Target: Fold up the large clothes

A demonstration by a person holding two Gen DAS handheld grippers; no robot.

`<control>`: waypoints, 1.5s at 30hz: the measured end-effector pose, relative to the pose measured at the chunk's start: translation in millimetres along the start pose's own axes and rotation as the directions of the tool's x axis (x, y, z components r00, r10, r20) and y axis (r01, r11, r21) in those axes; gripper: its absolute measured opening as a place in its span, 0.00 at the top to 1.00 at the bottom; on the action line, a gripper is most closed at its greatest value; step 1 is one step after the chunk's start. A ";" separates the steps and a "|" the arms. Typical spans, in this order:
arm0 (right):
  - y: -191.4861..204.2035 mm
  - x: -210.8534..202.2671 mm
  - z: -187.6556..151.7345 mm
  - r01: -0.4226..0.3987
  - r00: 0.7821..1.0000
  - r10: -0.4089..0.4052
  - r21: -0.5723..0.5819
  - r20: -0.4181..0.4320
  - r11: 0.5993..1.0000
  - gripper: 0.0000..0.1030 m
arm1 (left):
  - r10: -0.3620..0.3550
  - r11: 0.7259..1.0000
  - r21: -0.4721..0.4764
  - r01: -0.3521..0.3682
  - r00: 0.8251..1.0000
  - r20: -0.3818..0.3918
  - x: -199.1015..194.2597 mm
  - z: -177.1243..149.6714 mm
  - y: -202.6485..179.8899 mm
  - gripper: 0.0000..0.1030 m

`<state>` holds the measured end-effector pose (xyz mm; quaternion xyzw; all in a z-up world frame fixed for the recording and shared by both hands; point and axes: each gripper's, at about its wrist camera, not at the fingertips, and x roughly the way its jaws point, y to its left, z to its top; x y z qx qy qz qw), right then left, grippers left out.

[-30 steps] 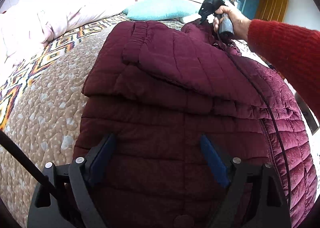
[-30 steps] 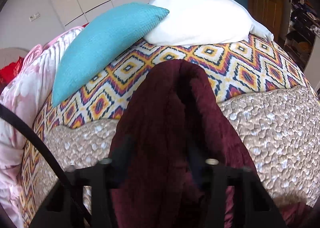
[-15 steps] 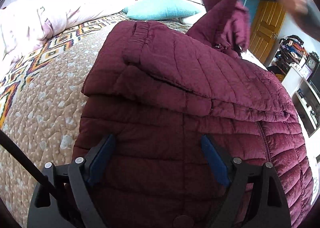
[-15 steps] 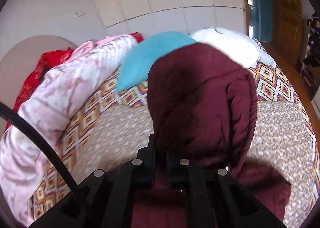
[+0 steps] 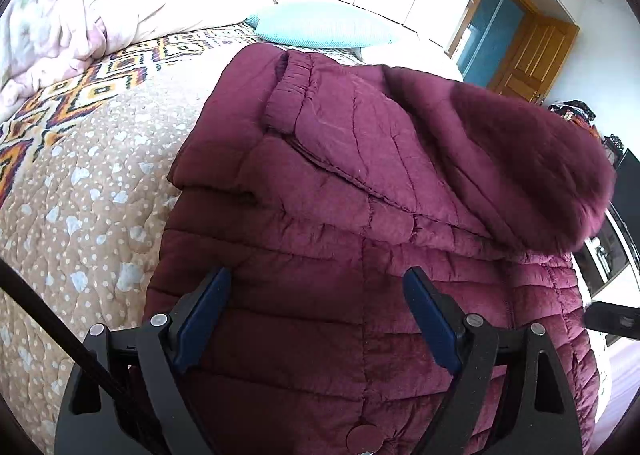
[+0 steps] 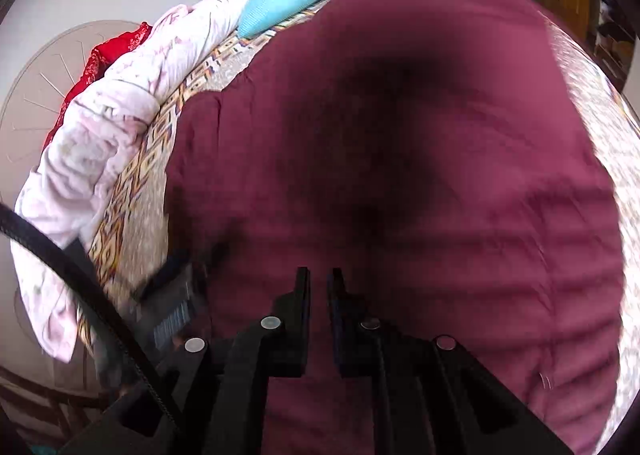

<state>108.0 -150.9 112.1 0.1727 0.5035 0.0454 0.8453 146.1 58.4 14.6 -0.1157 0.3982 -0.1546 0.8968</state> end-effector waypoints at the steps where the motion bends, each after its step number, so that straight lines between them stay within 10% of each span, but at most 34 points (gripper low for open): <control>1: 0.5 -15.8 -3.3 0.027 0.999 -0.026 -0.022 0.027 0.999 0.84 | 0.000 1.000 0.000 0.000 1.000 0.001 -0.2 -0.1 -0.6 0.16; 8: 27.5 -79.6 48.5 0.258 0.930 -0.206 -0.140 0.304 0.956 0.32 | -0.025 0.999 -0.026 0.026 1.000 0.010 -3.5 -0.4 2.3 0.16; 12: 46.3 -44.9 88.6 0.239 0.945 -0.181 -0.200 0.272 0.950 0.31 | -0.033 0.999 -0.033 0.034 0.999 0.014 -2.9 1.2 5.1 0.16; 19: 57.2 46.0 117.1 0.432 0.897 -0.361 -0.341 0.254 0.835 0.29 | -0.046 0.998 -0.044 0.047 0.999 0.018 -4.2 1.1 6.5 0.16; 20: 55.4 54.4 118.1 0.441 0.896 -0.379 -0.356 0.232 0.824 0.37 | -0.048 0.998 -0.046 0.049 0.999 0.019 -4.3 1.2 6.8 0.16; 21: 53.1 68.5 117.0 0.440 0.898 -0.401 -0.369 0.180 0.819 0.84 | -0.049 0.998 -0.048 0.050 0.999 0.019 -4.2 1.3 6.9 0.16; 22: 49.1 76.6 116.1 0.432 0.901 -0.416 -0.363 0.126 0.826 0.93 | -0.051 0.997 -0.050 0.051 0.999 0.020 -4.3 0.8 6.5 0.16; 30: 57.7 16.6 98.3 0.033 0.997 -0.022 -0.166 0.068 0.986 0.93 | -0.064 0.996 -0.063 0.065 0.998 0.022 -6.4 0.4 8.4 0.16; 41: 6.1 92.7 69.1 0.092 0.995 -0.094 -0.054 -0.031 0.994 0.90 | -0.071 0.995 -0.068 0.072 0.997 0.026 -7.7 -1.3 8.2 0.16; 45: 27.5 40.4 65.7 0.092 0.995 -0.087 -0.145 0.040 0.985 0.61 | -0.071 0.995 -0.068 0.073 0.997 0.026 -7.7 -1.0 8.7 0.16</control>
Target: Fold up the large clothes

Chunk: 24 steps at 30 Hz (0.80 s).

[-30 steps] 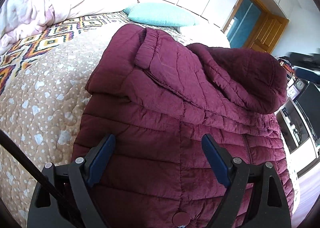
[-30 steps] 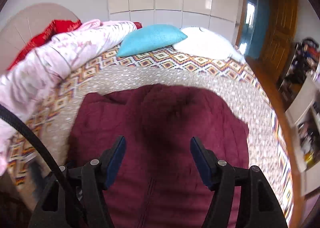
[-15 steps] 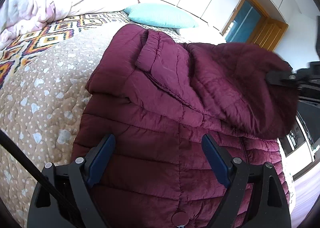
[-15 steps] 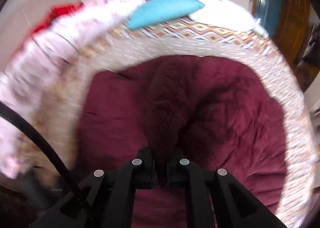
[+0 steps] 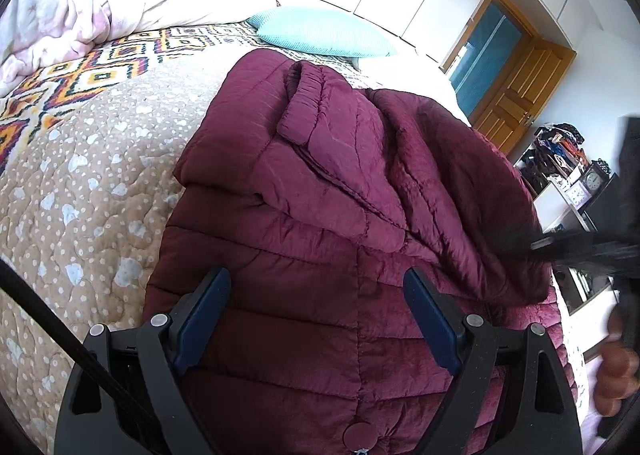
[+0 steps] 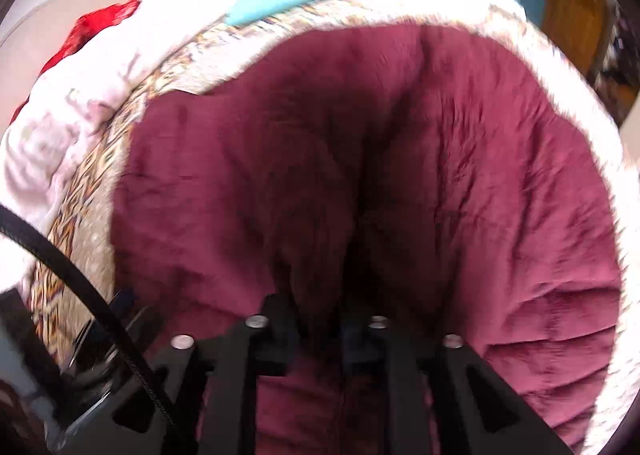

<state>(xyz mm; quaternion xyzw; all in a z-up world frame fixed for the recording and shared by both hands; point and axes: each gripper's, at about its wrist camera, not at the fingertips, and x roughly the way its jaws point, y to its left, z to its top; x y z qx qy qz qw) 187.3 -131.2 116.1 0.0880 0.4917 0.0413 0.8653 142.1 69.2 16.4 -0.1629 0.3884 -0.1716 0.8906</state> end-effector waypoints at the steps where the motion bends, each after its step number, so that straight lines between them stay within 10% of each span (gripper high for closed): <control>1: 2.0 -13.6 -2.0 -0.010 1.000 0.010 -0.009 0.030 1.000 0.53 | 0.000 1.000 0.000 0.000 1.000 0.000 0.0 0.0 0.0 0.16; 7: 0.2 -78.8 3.5 -0.009 0.980 0.014 -0.026 0.197 1.000 0.49 | 0.006 1.000 0.003 -0.006 1.000 -0.001 0.2 -0.2 -0.7 0.16; 11: -7.7 -39.0 14.8 -0.018 0.994 0.014 0.035 0.108 0.999 0.74 | 0.008 1.000 0.003 -0.008 1.000 0.000 0.3 -0.5 -1.5 0.16; 17: -33.5 32.6 -3.0 0.016 1.000 -0.016 0.156 0.003 0.988 0.71 | 0.012 1.000 0.005 -0.012 1.000 -0.001 0.4 -0.3 -2.0 0.16; 24: -37.3 -19.1 -15.9 -0.032 0.994 0.020 0.121 0.103 0.992 0.69 | 0.027 0.999 0.016 -0.027 1.000 -0.003 1.9 0.3 -4.5 0.16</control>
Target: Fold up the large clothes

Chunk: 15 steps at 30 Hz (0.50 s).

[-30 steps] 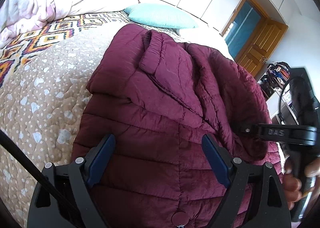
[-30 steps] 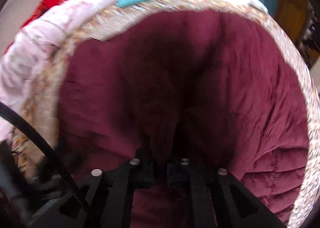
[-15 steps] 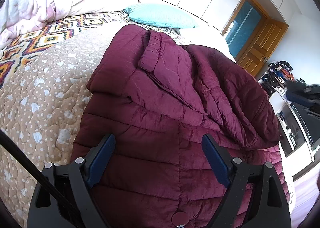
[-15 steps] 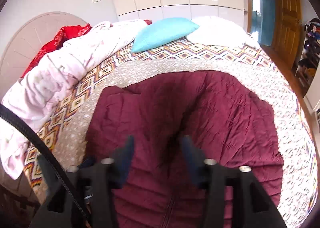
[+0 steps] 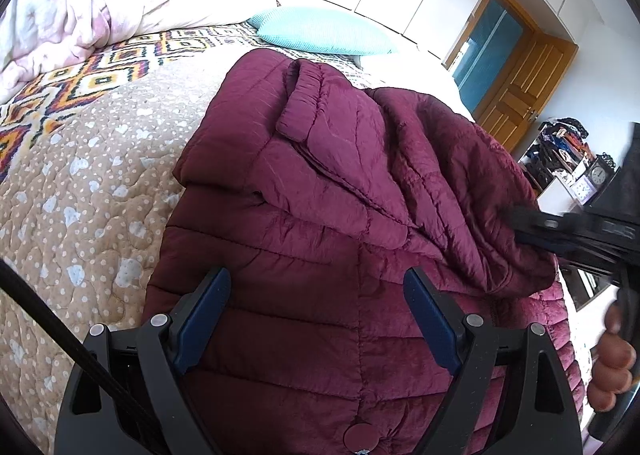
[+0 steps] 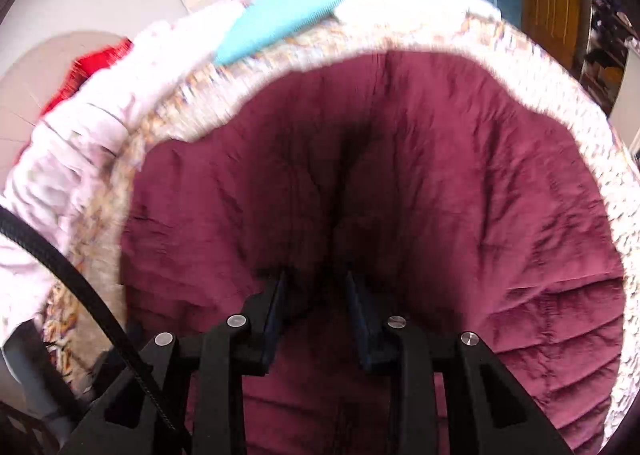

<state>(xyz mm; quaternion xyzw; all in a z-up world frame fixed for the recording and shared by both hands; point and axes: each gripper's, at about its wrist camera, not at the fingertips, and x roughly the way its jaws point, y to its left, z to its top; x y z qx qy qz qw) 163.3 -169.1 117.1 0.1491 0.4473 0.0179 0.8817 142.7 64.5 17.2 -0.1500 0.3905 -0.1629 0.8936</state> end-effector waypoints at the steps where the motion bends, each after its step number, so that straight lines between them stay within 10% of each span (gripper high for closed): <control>1: -3.3 -6.3 -4.4 0.003 1.000 -0.003 -0.002 0.007 1.000 0.69 | 0.005 1.000 0.004 -0.005 1.000 -0.001 0.2 -0.1 -0.7 0.16; 8: -36.6 9.7 -19.1 0.042 0.998 -0.039 0.054 -0.056 0.998 0.68 | 0.013 1.000 0.009 -0.013 1.000 0.001 0.5 -0.2 -1.1 0.16; 15: -44.8 -75.2 -59.6 0.064 0.997 -0.063 -0.027 0.036 0.998 0.54 | 0.047 0.998 0.033 -0.047 0.999 -0.004 1.8 -1.0 -4.9 0.16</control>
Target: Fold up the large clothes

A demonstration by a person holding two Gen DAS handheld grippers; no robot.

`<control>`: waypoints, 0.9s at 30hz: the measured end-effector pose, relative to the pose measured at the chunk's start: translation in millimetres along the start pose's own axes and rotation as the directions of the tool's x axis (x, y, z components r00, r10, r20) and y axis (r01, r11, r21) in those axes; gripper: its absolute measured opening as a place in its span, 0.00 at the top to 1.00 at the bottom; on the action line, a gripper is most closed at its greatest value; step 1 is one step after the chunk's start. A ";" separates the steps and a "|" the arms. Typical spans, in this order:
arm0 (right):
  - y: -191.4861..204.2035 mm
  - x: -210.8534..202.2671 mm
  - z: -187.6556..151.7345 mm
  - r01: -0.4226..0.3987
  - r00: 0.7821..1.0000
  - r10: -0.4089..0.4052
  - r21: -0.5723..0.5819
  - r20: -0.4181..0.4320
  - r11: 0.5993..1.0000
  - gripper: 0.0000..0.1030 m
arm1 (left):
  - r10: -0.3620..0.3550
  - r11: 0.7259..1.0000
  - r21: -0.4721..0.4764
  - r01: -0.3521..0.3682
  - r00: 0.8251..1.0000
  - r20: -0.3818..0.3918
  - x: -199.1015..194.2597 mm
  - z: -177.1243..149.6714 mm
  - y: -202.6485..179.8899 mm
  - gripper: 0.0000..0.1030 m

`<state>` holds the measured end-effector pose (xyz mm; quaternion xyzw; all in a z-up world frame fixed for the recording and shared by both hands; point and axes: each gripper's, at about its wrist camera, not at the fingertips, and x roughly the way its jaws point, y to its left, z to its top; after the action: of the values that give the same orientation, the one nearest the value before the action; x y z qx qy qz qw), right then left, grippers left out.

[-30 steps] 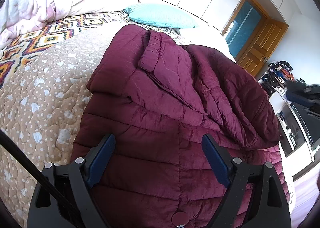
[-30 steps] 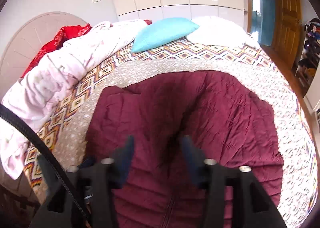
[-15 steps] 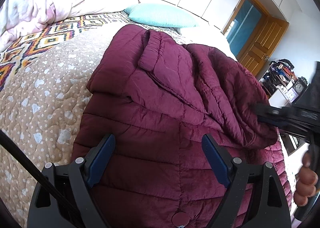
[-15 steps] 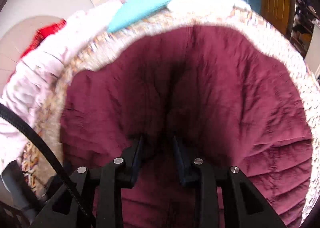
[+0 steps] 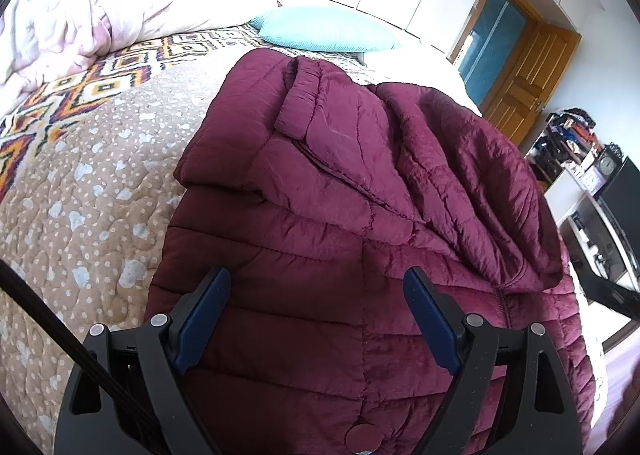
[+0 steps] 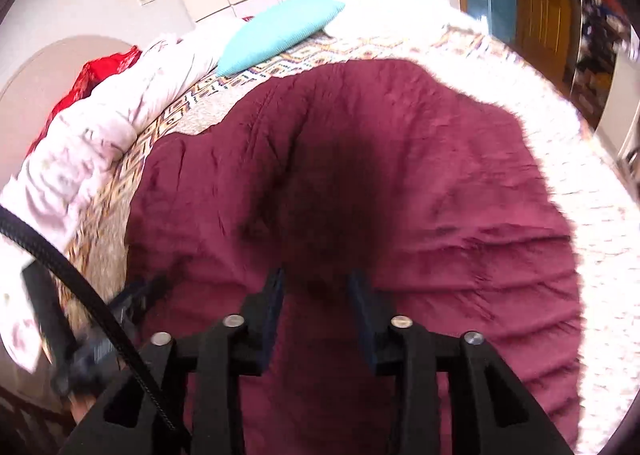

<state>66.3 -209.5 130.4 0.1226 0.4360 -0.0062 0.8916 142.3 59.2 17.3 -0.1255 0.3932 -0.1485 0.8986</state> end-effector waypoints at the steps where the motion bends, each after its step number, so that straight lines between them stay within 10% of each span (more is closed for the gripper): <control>1: -6.4 -13.3 -10.2 0.016 1.000 -0.016 -0.005 0.014 1.000 0.53 | 0.009 1.000 0.005 -0.009 1.000 -0.002 0.0 -0.2 -0.9 0.16; 13: -98.5 -94.1 -112.2 0.098 0.993 -0.106 0.156 0.046 0.983 0.47 | 0.203 0.969 0.156 -0.189 0.976 -0.078 4.8 -4.2 -27.2 0.16; 27: -181.1 -124.4 -171.6 0.091 0.991 -0.119 0.335 0.065 0.938 0.33 | 0.164 0.984 0.082 -0.158 0.983 -0.081 -146.6 -33.4 61.7 0.17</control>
<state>-165.3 -358.7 87.5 0.2467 0.3969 -0.1319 0.8742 33.0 166.2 72.3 -0.0525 0.4351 -0.0955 0.8938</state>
